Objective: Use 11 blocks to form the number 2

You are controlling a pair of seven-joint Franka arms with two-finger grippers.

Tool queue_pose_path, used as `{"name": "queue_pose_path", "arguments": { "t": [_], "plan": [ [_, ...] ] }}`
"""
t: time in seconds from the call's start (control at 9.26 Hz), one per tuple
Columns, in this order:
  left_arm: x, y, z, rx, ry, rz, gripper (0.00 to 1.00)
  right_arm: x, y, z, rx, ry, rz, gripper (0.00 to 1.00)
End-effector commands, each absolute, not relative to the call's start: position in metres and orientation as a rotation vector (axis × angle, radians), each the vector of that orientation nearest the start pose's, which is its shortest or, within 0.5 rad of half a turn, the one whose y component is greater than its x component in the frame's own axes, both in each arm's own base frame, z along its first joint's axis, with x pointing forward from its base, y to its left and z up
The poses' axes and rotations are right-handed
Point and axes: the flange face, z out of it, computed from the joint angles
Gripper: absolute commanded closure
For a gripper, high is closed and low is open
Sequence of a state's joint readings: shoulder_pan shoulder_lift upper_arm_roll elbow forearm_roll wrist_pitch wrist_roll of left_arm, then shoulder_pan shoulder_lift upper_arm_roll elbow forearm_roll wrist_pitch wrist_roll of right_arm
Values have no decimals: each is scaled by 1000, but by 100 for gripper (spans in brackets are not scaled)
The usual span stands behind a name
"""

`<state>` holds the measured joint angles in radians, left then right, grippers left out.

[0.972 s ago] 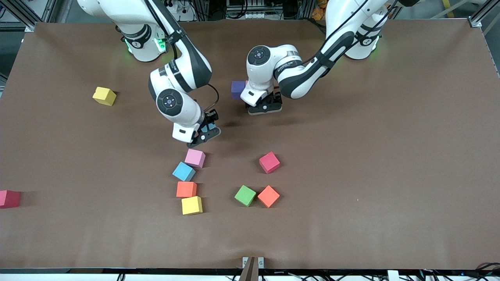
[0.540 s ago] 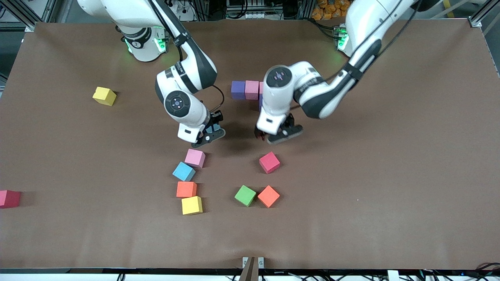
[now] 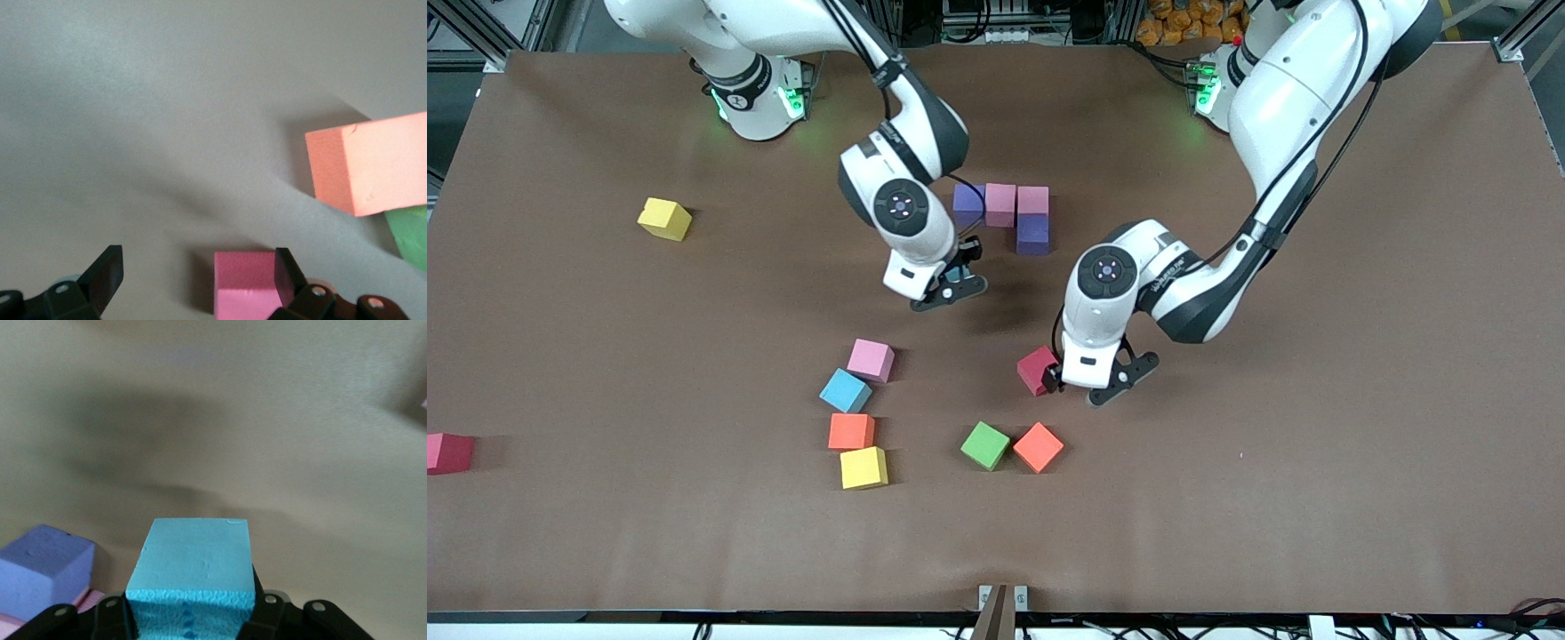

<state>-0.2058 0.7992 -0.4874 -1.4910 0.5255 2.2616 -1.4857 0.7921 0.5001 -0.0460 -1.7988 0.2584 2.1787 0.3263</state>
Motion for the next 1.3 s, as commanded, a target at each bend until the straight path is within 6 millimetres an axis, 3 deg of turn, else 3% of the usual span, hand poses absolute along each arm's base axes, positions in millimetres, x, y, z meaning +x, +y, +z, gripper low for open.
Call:
{"name": "queue_pose_path", "arguments": {
  "t": [0.0, 0.32, 0.65, 1.08, 1.19],
  "plan": [
    [610, -404, 248, -3012, -1017, -168, 0, 471, 480, 255, -3017, -279, 271, 100],
    [624, -400, 255, -3007, -1090, -200, 0, 476, 485, 247, -3007, -254, 229, 100],
    [623, -411, 245, -3017, -1088, -185, 0, 480, 496, 242, -3004, -154, 211, 100],
    [634, -410, 240, -3010, -1200, -147, 0, 451, 542, 223, -3017, -29, 196, 100],
    [640, -401, 245, -3000, -1263, -124, 0, 447, 550, 221, -3012, -8, 181, 100]
  ]
}}
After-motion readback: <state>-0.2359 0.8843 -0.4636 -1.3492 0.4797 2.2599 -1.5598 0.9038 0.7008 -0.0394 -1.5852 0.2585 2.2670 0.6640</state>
